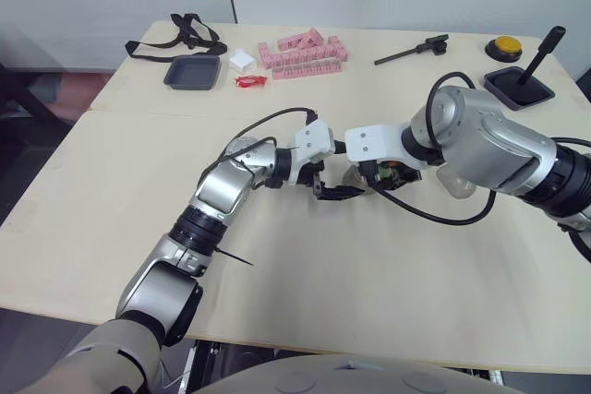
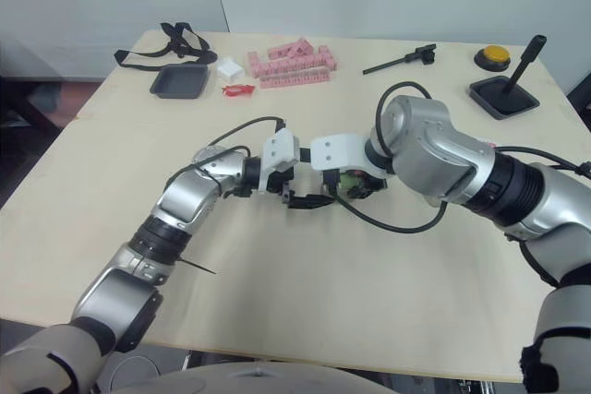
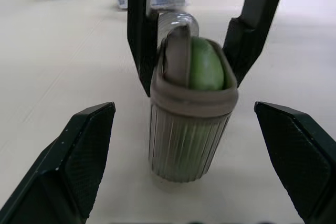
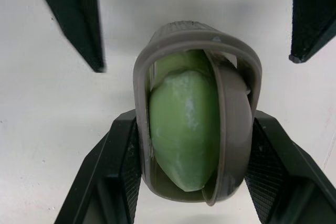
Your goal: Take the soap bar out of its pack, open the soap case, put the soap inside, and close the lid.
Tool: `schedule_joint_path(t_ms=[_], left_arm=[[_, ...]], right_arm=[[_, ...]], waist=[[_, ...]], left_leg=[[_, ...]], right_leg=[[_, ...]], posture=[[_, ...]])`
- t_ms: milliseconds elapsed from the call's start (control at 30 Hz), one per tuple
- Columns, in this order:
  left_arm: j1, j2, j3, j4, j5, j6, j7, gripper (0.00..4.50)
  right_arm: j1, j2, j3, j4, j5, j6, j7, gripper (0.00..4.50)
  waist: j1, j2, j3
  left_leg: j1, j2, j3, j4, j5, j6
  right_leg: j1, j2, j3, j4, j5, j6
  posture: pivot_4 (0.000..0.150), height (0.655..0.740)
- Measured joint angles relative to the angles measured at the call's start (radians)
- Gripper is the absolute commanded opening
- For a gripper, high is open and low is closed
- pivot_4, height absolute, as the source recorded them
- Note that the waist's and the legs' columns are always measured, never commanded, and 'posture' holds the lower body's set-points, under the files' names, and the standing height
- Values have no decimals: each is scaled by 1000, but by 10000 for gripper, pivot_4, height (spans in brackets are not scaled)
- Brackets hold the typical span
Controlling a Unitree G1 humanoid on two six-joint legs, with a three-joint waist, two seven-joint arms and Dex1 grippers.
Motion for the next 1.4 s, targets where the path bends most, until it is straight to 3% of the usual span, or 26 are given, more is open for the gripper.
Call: schedule_joint_path(t_ms=[600,867,1400], left_arm=[[-15,-37,-13,69,35,-63,14,45000],[-33,-63,-27,109,55,-81,8,20495],[-38,-65,-28,124,65,-110,-8,19574]], right_arm=[[39,15,-40,-10,-47,13,24,21062],[45,28,-54,-5,-55,23,28,21062],[45,39,-57,5,-75,11,50,21062]], waist=[[1,0,0],[-1,0,0],[-1,0,0]], left_leg=[[4,0,1,-1,0,0],[4,0,1,-1,0,1],[4,0,1,-1,0,1]], right_leg=[[3,0,0,0,0,0],[2,0,0,0,0,0],[3,0,0,0,0,0]], posture=[[1500,7109],[1500,7109],[1500,7109]])
